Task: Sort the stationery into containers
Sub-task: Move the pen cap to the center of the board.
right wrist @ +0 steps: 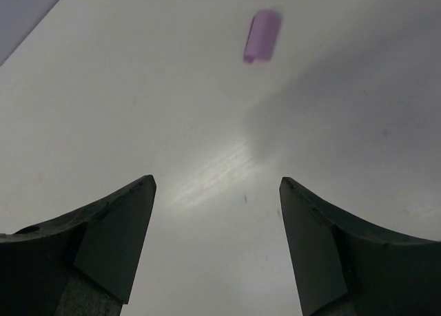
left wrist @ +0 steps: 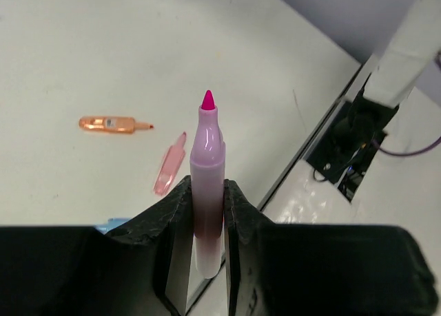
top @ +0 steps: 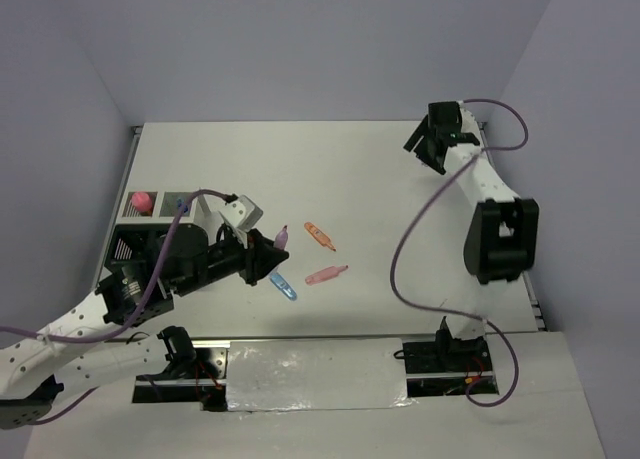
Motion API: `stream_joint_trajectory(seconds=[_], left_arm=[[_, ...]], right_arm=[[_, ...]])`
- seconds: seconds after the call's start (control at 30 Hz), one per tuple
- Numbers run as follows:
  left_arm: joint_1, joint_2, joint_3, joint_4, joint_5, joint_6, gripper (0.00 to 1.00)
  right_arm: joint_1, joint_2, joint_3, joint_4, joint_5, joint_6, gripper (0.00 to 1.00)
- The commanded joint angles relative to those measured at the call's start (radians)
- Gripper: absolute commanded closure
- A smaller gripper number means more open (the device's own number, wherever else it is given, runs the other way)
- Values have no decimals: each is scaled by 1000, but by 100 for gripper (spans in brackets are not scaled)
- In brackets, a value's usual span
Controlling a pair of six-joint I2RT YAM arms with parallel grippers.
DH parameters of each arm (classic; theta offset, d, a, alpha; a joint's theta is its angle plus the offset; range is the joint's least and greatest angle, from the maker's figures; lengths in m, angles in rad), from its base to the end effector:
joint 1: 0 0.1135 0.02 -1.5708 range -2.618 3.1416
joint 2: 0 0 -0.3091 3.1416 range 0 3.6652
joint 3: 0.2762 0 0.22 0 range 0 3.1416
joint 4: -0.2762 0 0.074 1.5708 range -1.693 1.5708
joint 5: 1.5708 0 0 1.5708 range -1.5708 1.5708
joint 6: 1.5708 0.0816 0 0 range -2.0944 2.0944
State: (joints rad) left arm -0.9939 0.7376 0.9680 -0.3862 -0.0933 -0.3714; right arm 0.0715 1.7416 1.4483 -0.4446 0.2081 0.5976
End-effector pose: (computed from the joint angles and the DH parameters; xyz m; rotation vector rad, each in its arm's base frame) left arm 0.0811 -0.1107 0.4040 0.4870 1.7503 -0.9136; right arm 0.4065 0.0122 0.3108 0.6973 2.1829 0.1067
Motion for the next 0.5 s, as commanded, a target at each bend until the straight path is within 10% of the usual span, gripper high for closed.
stream_joint_trajectory(seconds=[0.0, 0.47], left_arm=[[-6, -21, -9, -43, 33, 29, 100], [-17, 3, -29, -34, 118, 15, 100]], right_arm=[[-50, 189, 254, -137, 103, 64, 20], [-113, 753, 947, -387, 177, 25, 23]])
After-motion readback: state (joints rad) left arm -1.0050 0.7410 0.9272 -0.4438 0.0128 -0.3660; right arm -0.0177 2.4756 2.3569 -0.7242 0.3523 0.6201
